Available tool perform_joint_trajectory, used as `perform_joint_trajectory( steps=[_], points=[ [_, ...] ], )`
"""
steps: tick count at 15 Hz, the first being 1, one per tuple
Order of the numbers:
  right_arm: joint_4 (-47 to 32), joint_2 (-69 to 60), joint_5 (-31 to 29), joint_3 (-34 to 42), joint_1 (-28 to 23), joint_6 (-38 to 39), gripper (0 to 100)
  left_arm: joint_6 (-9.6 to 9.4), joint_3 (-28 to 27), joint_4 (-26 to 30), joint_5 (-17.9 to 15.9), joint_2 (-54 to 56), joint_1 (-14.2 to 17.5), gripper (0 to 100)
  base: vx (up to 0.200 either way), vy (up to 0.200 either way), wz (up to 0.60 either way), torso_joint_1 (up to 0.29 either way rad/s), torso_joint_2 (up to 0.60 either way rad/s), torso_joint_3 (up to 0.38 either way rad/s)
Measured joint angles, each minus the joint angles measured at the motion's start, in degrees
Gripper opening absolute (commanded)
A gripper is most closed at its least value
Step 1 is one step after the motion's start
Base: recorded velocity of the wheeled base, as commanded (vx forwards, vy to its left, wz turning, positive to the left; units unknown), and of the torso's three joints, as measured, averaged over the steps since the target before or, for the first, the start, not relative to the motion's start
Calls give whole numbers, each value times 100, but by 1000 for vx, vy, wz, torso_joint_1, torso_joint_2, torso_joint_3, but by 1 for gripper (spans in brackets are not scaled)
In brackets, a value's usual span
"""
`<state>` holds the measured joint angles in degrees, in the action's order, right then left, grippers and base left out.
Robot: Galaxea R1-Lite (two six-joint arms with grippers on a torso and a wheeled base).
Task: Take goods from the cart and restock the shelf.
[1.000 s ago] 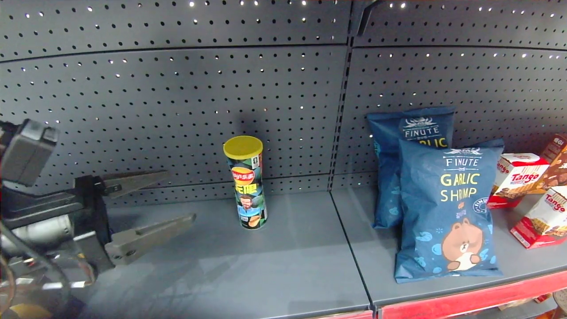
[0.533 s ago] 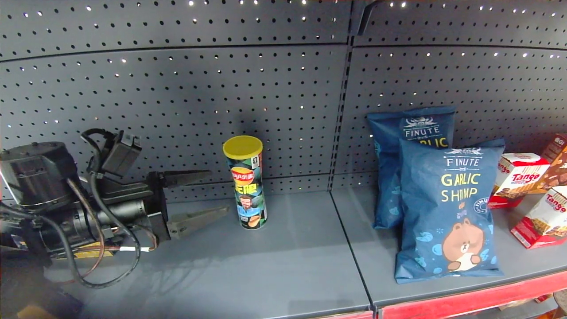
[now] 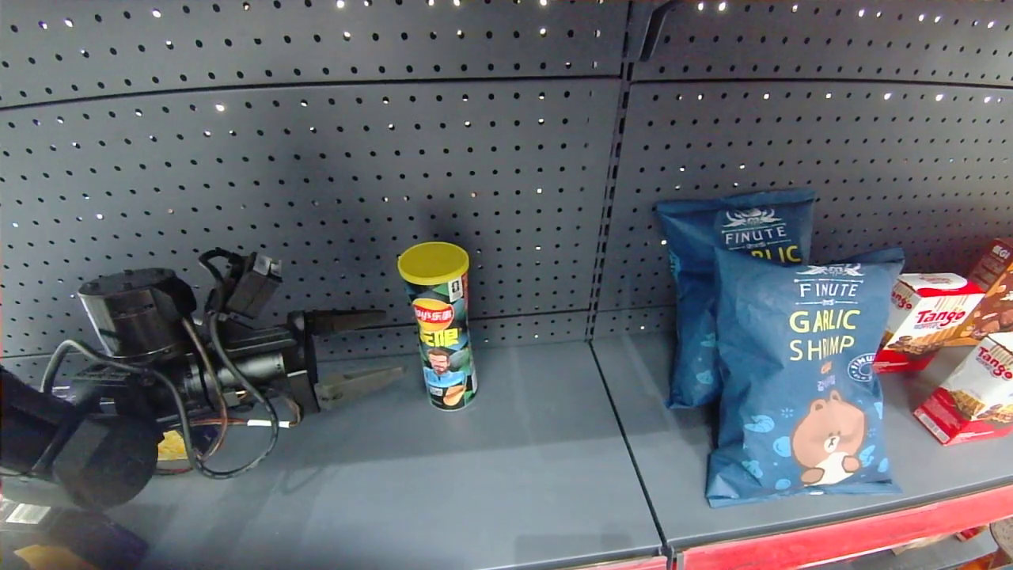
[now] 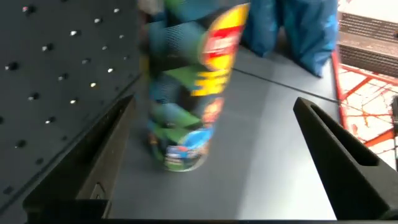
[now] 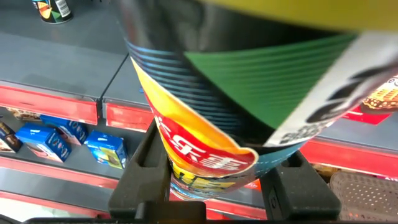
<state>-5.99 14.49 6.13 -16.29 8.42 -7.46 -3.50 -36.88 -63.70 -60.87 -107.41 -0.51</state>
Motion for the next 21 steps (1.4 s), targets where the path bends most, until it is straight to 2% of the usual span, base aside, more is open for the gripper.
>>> perform_joint_trajectory(
  steps=[6,15,18,21],
  points=[
    [0,6,-15,55,-20,2,0,57,-890,59,-15,-741,-9,100,0,0,0,0,0,0],
    [-11,11,-20,80,-40,0,0,112,-1447,88,-20,-1259,-369,100,0,0,0,0,0,0],
    [-116,-17,-33,67,-46,0,0,139,-1726,413,-15,-1353,-500,100,0,0,0,0,0,0],
    [-121,-37,-34,66,-55,-1,0,148,-2053,496,-15,-1477,-594,100,0,0,0,0,0,0]
  ],
)
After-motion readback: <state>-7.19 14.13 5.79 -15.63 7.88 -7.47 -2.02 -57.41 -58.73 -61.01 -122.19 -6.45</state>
